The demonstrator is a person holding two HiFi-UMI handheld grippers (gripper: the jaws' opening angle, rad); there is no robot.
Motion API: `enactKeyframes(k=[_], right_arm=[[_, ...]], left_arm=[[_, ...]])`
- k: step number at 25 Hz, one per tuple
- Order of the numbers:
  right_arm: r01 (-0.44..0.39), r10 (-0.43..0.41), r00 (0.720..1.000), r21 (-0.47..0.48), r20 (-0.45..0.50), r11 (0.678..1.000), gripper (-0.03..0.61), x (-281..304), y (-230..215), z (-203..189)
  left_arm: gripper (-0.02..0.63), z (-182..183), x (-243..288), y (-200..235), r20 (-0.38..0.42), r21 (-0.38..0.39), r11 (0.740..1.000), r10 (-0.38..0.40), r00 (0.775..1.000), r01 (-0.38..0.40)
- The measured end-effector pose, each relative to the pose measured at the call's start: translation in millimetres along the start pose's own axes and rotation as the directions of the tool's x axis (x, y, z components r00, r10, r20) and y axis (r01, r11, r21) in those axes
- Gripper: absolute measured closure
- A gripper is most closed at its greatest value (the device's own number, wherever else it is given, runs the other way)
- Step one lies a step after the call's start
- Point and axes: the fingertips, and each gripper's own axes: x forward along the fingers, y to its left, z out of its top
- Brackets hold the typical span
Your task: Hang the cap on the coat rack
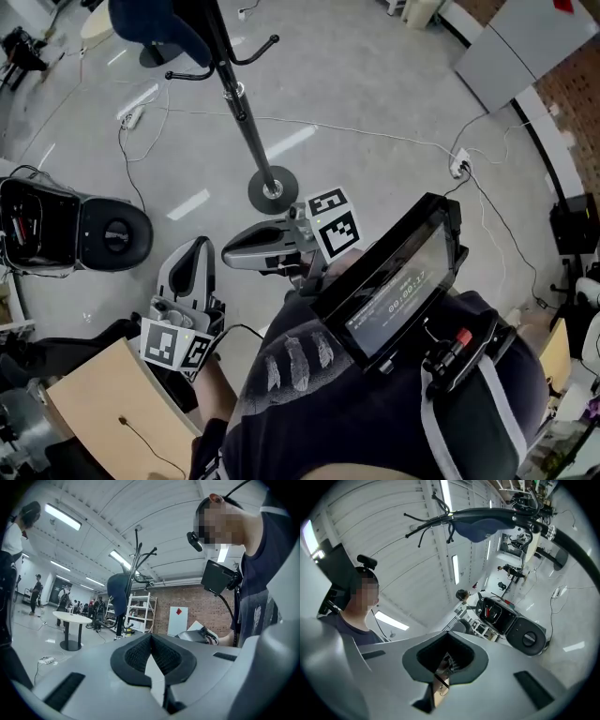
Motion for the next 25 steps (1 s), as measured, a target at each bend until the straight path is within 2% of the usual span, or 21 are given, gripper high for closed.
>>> enactKeyframes(k=[4, 10, 18, 25], right_arm=[[0.022, -0.023, 0.999, -0.015, -0.024, 1.0, 0.574, 26, 10, -35], [0.094, -0.097, 0.995, -0.066, -0.033, 0.993, 0.574, 51, 26, -66], [0.194, -0.202, 0.975, -0.093, -0.087, 0.976, 0.574, 47, 34, -91], [0.164, -0.172, 0.979, -0.083, -0.104, 0.983, 0.574, 36, 45, -96]], left_arm=[[0.607, -7, -45, -1, 0.029, -0.025, 1.0, 0.009, 1.0, -0.008], [0.607, -10, -87, -9, 0.07, -0.051, 0.998, -0.031, 0.997, 0.035], [0.607, -24, -74, -31, 0.113, -0.115, 0.984, -0.126, 0.986, 0.139], [0.607, -26, -74, -45, 0.096, -0.105, 0.99, -0.089, 0.991, 0.099]])
